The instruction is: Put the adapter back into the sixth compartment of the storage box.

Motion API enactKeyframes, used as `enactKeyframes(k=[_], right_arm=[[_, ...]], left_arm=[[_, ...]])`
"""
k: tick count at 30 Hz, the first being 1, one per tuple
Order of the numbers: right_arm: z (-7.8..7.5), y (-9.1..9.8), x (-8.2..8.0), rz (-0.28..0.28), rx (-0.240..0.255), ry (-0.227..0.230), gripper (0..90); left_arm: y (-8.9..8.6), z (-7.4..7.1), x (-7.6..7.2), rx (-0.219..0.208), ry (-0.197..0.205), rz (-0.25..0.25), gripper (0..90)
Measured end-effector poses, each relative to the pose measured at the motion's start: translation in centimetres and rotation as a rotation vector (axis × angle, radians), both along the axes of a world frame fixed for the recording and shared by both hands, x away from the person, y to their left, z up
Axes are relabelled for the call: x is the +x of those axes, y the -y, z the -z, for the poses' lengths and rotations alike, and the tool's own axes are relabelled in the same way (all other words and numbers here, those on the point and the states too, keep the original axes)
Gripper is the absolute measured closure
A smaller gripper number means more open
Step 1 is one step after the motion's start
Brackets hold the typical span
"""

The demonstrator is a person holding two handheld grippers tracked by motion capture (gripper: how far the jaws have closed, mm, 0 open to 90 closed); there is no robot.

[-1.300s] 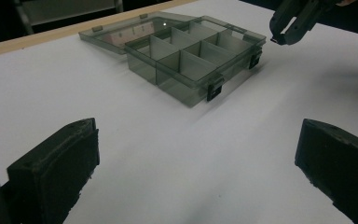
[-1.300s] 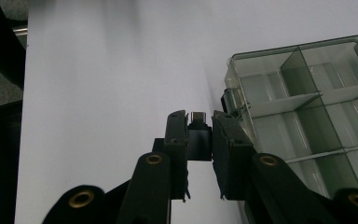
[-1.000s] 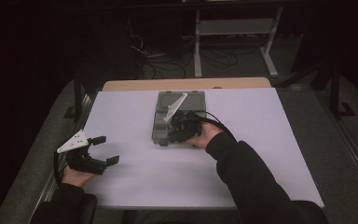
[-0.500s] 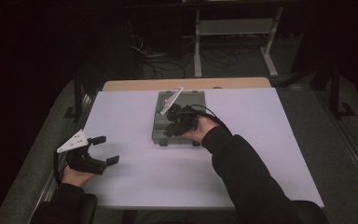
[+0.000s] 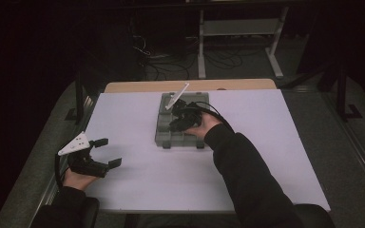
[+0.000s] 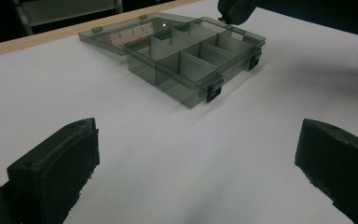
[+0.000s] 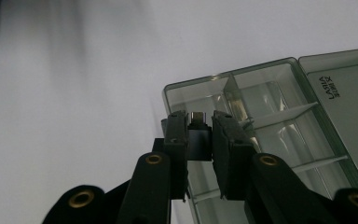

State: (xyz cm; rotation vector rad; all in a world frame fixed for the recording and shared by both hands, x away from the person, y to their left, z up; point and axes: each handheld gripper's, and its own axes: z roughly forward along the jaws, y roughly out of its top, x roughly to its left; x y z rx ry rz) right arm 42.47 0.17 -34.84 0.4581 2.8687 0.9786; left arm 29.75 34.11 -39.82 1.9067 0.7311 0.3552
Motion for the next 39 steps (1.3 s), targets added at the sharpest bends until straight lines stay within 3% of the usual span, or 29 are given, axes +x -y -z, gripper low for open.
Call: enactKeyframes(k=[11,39], right_arm=[[1.2,0.2,1.3,0.027,-0.028,-0.018,75.4],[4.2,-0.3,3.0,0.030,-0.095,-0.078,75.3]], left_arm=[[0.0,0.0,0.0,0.001,0.000,-0.001,0.0],[-0.1,0.0,-0.1,0.000,-0.002,-0.006,0.0]])
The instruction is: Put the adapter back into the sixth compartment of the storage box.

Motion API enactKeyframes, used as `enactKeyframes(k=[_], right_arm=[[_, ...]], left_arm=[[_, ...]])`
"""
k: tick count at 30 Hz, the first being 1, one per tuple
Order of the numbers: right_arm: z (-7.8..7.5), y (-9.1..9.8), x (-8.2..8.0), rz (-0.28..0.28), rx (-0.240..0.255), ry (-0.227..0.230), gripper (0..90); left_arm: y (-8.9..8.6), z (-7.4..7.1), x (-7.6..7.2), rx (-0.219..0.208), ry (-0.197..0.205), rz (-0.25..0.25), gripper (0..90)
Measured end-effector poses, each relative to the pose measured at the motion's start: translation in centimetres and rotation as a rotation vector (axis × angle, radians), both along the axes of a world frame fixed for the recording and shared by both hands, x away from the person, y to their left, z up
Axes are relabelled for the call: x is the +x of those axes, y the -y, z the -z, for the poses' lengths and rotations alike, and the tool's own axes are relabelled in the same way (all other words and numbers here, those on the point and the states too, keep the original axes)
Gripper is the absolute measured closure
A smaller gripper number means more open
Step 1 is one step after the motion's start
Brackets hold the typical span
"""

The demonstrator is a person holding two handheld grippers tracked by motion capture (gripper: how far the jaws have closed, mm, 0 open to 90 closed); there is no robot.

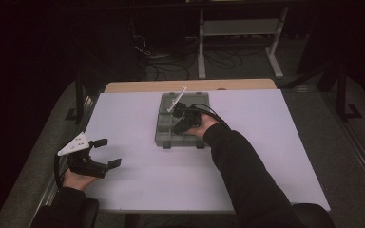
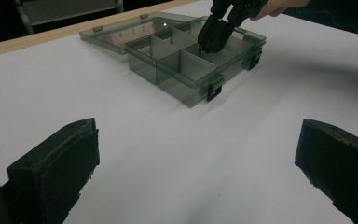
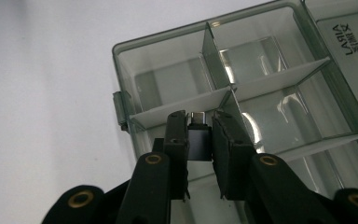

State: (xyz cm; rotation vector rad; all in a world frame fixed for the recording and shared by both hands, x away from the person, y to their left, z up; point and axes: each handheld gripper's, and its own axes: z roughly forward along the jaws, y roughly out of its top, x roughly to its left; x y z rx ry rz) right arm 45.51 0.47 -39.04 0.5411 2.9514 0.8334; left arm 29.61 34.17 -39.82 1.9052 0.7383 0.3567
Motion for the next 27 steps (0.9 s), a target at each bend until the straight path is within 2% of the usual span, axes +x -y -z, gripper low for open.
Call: enactKeyframes(k=[10,17,22,26,27], right_arm=[[0.6,-0.4,0.1,-0.012,0.011,-0.023,74.2],[-0.2,-0.1,-0.1,0.000,0.023,0.003,60.6],[-0.7,0.2,-0.4,0.035,0.023,0.027,43.1],[-1.0,0.4,-0.4,0.049,0.030,0.035,37.2],[-1.2,0.6,-0.4,0.051,0.039,0.031,32.4]], left_arm=[[0.0,0.0,0.0,0.001,0.001,0.004,0.0],[0.0,0.0,0.0,0.000,0.001,0.005,0.0],[-0.1,0.0,-0.1,-0.004,0.002,0.006,0.0],[-0.1,-0.1,-0.2,-0.004,0.004,0.006,0.0],[-0.1,-0.1,-0.2,-0.004,0.004,0.006,0.0]])
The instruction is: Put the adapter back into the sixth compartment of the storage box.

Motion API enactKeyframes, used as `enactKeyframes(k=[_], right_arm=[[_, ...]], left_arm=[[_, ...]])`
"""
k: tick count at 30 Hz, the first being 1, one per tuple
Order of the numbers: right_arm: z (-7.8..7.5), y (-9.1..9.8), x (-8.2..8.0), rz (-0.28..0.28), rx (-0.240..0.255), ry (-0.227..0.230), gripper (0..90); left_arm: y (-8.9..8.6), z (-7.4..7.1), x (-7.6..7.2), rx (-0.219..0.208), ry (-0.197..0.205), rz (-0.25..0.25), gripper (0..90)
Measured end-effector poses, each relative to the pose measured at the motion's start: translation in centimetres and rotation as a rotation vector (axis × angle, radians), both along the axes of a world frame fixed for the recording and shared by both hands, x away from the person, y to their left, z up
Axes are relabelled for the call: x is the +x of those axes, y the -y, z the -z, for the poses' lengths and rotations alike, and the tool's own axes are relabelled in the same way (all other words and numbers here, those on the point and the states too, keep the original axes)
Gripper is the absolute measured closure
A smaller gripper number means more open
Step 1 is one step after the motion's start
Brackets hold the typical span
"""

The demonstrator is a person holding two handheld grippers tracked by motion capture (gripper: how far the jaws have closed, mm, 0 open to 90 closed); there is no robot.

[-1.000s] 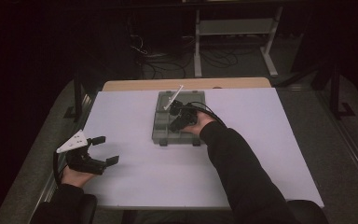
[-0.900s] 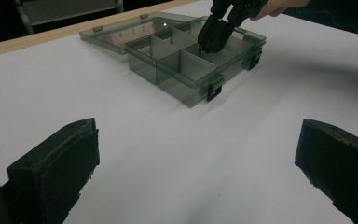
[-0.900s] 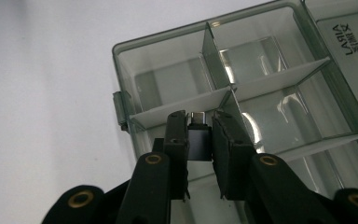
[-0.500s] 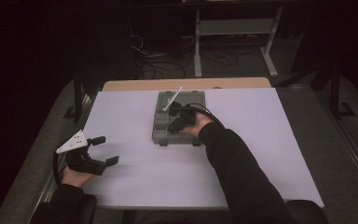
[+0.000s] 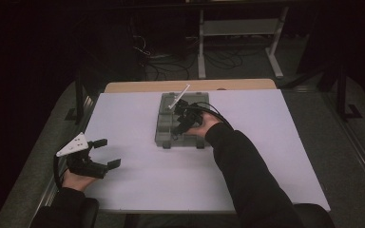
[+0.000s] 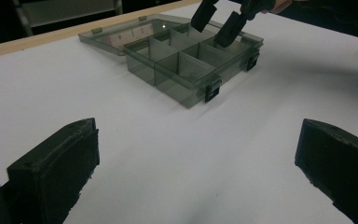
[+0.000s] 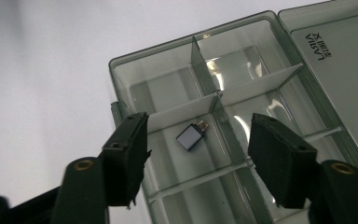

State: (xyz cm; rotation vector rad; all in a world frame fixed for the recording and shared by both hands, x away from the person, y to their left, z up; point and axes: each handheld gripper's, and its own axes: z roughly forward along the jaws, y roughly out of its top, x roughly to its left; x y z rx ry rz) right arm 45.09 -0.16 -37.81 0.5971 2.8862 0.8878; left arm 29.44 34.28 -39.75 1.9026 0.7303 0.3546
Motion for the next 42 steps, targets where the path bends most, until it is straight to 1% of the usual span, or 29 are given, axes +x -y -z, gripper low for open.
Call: enactKeyframes(k=[2,4,6,7,9,14,16,17,18,19,21,23,26,27,29,32,34,40,42], right_arm=[[-0.2,0.2,-0.1,0.004,0.011,-0.011,25.9],[-0.4,0.4,-0.1,0.005,0.021,-0.006,18.5],[-0.5,0.4,-0.2,0.007,0.022,0.000,18.5],[-0.8,0.6,-0.3,0.009,0.035,-0.002,13.1],[-1.1,0.8,-0.4,0.010,0.048,-0.002,12.5],[-1.5,1.1,-0.6,0.017,0.053,0.008,10.7],[-1.7,1.4,-0.8,0.038,0.060,0.002,5.0],[-1.7,1.4,-0.8,0.038,0.060,0.002,5.0],[-1.7,1.4,-0.8,0.038,0.060,0.008,3.4],[-1.9,1.7,-1.0,0.050,0.061,0.016,0.7],[-2.1,1.9,-1.1,0.054,0.063,0.016,0.2],[-2.3,2.3,-1.3,0.056,0.076,0.019,0.0],[-2.4,2.7,-1.5,0.049,0.067,0.019,0.0],[-2.4,2.9,-1.7,0.056,0.066,0.022,0.0],[-2.5,3.7,-2.0,0.064,0.085,0.036,0.0],[-2.7,4.4,-2.3,0.073,0.099,0.045,0.0],[-2.7,4.7,-2.5,0.080,0.104,0.047,0.0],[-3.1,6.4,-3.1,0.108,0.132,0.057,0.0],[-3.1,6.7,-3.3,0.111,0.134,0.057,0.0]], left_arm=[[0.0,0.0,0.0,0.000,-0.001,0.001,0.0],[0.0,0.0,0.0,-0.001,-0.001,0.000,0.0],[0.0,0.0,0.0,-0.001,-0.001,0.000,0.0],[0.0,0.0,0.0,-0.002,-0.001,0.000,0.0],[0.0,0.0,0.0,-0.002,-0.002,0.001,0.0],[0.0,0.0,0.0,-0.003,-0.002,0.000,0.0],[0.0,0.0,0.1,-0.003,-0.003,0.001,0.0],[0.0,0.0,0.1,-0.003,-0.003,0.001,0.0],[0.0,0.0,0.1,-0.003,-0.003,0.001,0.0],[0.0,0.0,0.1,-0.003,-0.002,0.001,0.0],[0.0,0.0,0.1,-0.004,-0.003,0.001,0.0],[0.1,0.0,0.1,-0.005,-0.003,0.001,0.0],[0.1,0.0,0.1,-0.003,-0.003,0.003,0.0],[0.1,0.1,0.1,-0.003,-0.005,0.003,0.0],[0.1,0.1,0.1,-0.002,-0.006,0.001,0.0],[0.1,0.1,0.1,-0.003,-0.007,0.000,0.0],[0.1,0.1,0.1,-0.003,-0.008,-0.001,0.0],[0.2,0.1,0.1,0.000,-0.008,0.001,0.0],[0.2,0.1,0.1,0.000,-0.008,0.001,0.0]])
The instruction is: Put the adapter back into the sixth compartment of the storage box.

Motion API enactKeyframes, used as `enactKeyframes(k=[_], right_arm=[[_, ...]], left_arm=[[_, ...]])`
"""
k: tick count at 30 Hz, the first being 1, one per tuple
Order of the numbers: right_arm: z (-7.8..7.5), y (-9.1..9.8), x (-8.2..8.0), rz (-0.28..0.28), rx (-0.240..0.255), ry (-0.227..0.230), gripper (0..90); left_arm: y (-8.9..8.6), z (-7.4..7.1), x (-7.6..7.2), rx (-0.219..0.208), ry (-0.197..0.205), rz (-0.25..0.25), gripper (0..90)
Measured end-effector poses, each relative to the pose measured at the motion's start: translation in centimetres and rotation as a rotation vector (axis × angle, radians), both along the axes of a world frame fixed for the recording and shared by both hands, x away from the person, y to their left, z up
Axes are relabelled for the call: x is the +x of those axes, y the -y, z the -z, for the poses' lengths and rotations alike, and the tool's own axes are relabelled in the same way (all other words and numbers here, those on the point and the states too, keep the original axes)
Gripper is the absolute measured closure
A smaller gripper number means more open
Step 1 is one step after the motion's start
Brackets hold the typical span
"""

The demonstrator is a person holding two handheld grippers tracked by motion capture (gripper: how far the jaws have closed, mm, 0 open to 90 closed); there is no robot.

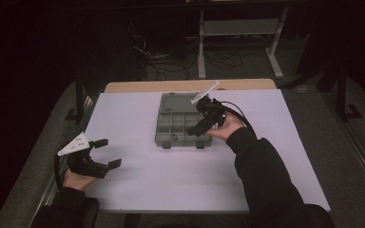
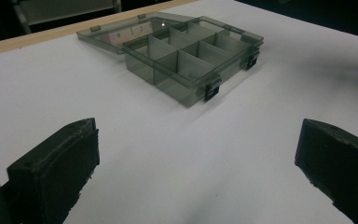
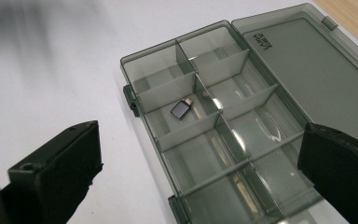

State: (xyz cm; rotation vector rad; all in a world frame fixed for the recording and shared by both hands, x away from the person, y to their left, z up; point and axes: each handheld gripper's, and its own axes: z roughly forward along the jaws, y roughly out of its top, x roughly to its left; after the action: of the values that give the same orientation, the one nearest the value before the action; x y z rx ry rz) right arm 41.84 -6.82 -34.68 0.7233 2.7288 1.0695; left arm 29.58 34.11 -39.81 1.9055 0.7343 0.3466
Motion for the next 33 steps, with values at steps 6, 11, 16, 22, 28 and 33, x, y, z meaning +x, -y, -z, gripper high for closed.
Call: enactKeyframes(k=[6,11,16,22,28,33], right_arm=[[-0.1,1.5,-0.9,0.019,0.026,0.011,0.0],[0.0,2.4,-1.4,0.026,0.040,0.022,0.0],[0.4,3.3,-2.1,0.045,0.028,0.027,0.0],[0.5,4.8,-3.1,0.058,0.052,0.042,0.0],[0.7,6.2,-3.8,0.077,0.075,0.048,0.0],[0.8,7.5,-4.4,0.092,0.096,0.052,0.0]], left_arm=[[0.0,0.0,0.0,0.002,0.000,0.001,0.0],[0.1,0.0,0.0,0.008,0.001,0.001,0.0],[0.2,0.1,0.0,0.022,-0.001,0.004,0.0],[0.2,0.1,0.0,0.023,-0.004,0.005,0.0],[0.2,0.1,0.0,0.023,-0.003,0.007,0.0],[0.3,0.1,0.1,0.022,-0.004,0.006,0.0]])
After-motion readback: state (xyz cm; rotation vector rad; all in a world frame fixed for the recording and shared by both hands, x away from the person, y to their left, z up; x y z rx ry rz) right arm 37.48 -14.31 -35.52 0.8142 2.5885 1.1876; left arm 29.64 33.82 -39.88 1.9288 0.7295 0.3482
